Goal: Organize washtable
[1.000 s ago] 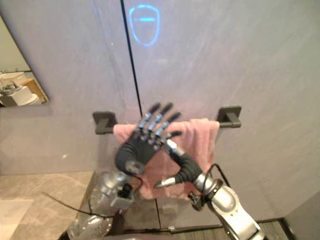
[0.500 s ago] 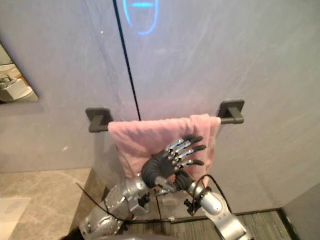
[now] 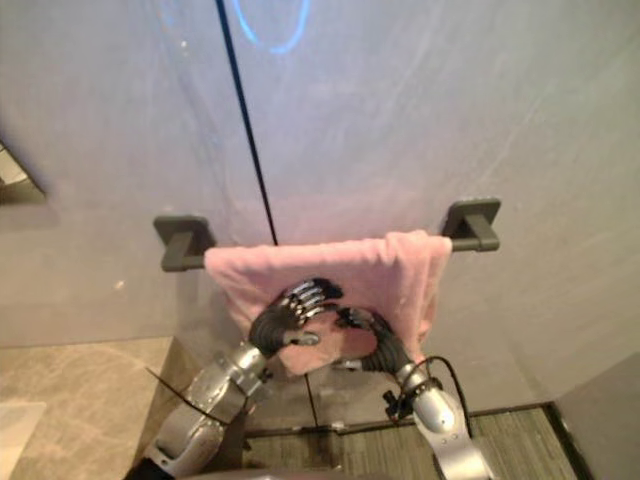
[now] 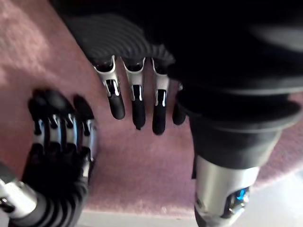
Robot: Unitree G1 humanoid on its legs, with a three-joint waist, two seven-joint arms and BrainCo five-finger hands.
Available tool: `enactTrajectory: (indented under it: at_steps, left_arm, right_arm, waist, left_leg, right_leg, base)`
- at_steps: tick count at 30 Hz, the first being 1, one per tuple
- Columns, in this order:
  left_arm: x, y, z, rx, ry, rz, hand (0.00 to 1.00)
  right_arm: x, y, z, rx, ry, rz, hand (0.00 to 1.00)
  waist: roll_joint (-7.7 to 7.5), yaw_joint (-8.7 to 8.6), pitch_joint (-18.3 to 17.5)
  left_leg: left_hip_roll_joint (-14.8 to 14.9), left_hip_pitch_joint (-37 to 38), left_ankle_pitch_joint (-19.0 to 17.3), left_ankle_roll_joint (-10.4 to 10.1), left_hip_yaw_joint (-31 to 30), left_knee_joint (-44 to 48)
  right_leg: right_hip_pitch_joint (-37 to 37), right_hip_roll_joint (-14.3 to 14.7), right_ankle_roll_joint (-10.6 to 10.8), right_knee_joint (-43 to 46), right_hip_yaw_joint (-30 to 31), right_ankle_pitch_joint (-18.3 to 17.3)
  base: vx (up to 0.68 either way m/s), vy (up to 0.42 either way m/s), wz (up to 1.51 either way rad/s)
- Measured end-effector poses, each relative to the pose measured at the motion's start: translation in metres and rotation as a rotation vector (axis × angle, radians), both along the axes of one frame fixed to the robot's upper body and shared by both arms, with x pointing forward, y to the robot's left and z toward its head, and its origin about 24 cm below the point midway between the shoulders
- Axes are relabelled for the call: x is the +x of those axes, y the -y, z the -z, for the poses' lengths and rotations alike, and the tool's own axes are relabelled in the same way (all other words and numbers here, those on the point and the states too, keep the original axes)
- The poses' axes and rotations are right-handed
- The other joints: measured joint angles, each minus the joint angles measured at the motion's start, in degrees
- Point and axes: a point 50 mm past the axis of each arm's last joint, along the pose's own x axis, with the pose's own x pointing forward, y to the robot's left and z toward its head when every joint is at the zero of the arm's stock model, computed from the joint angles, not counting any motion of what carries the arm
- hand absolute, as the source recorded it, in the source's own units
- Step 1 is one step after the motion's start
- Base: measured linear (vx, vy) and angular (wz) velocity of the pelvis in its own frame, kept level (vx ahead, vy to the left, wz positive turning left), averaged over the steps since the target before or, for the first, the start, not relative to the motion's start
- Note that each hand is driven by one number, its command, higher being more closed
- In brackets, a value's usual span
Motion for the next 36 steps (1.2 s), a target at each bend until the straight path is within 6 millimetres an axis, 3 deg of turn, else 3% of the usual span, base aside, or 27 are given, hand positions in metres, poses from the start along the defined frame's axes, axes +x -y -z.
enactTrajectory:
  at_steps: [14, 21, 26, 31, 35, 36]
  left_arm:
    - [-0.004, -0.013, 0.025, 0.065, -0.076, -0.129, 0.0]
    - [-0.019, -0.046, 0.048, 0.078, -0.198, -0.33, 0.0]
    - [-0.037, -0.072, 0.072, 0.104, -0.327, -0.491, 0.0]
    - [-0.057, -0.08, 0.092, 0.118, -0.447, -0.562, 0.0]
    - [-0.071, -0.077, 0.118, 0.186, -0.576, -0.558, 0.0]
    - [-0.081, -0.077, 0.132, 0.236, -0.646, -0.558, 0.0]
  right_arm:
    - [-0.007, 0.044, -0.001, 0.044, 0.032, 0.321, 0.0]
    - [-0.036, 0.076, 0.008, 0.054, 0.001, 0.576, 0.0]
    - [-0.057, 0.072, 0.013, 0.07, -0.036, 0.628, 0.0]
    - [-0.07, 0.064, 0.026, 0.088, -0.112, 0.645, 0.0]
    - [-0.083, 0.05, 0.061, 0.091, -0.285, 0.612, 0.0]
    - [-0.088, 0.041, 0.079, 0.091, -0.376, 0.588, 0.0]
  waist:
    - [-0.46, -1.2, 0.4]
    - [-0.22, -1.25, 0.4]
    - [0.06, 0.07, 0.2]
    - [-0.34, 0.67, -0.1]
    - [-0.95, 1.88, -0.6]
    - [-1.34, 1.92, -1.1]
  left_leg:
    - [0.1, 0.0, 0.1, 0.1, -0.1, 0.0]
    - [0.4, -0.2, 0.3, 0.2, 0.4, -0.9]
    - [0.7, -0.3, 0.2, 0.2, 1.7, -0.9]
    - [1.0, -0.3, 0.2, 0.0, 2.2, -0.6]
    - [1.2, -0.1, -0.1, -0.4, 2.8, -0.5]
    - [1.2, -0.1, -0.1, -0.4, 2.9, -0.6]
  right_leg:
    - [-0.1, 0.1, 0.0, -0.1, 0.0, 0.1]
    - [-0.9, 0.2, 0.0, 0.3, 0.7, 0.1]
    - [-0.9, 0.0, 0.0, 0.7, 0.9, 0.1]
    - [-1.4, 0.0, -0.1, 1.7, 1.0, -0.5]
    - [-2.1, 0.0, -0.1, 3.6, 1.0, -1.7]
    - [-2.4, 0.0, -0.3, 4.2, 1.0, -1.9]
  base:
    - [0.0, 0.0, 0.0]
    - [0.0, -0.001, -0.02]
    - [0.0, -0.003, -0.04]
    - [0.0, -0.005, -0.03]
    - [-0.04, -0.027, -0.02]
    - [-0.03, -0.028, -0.01]
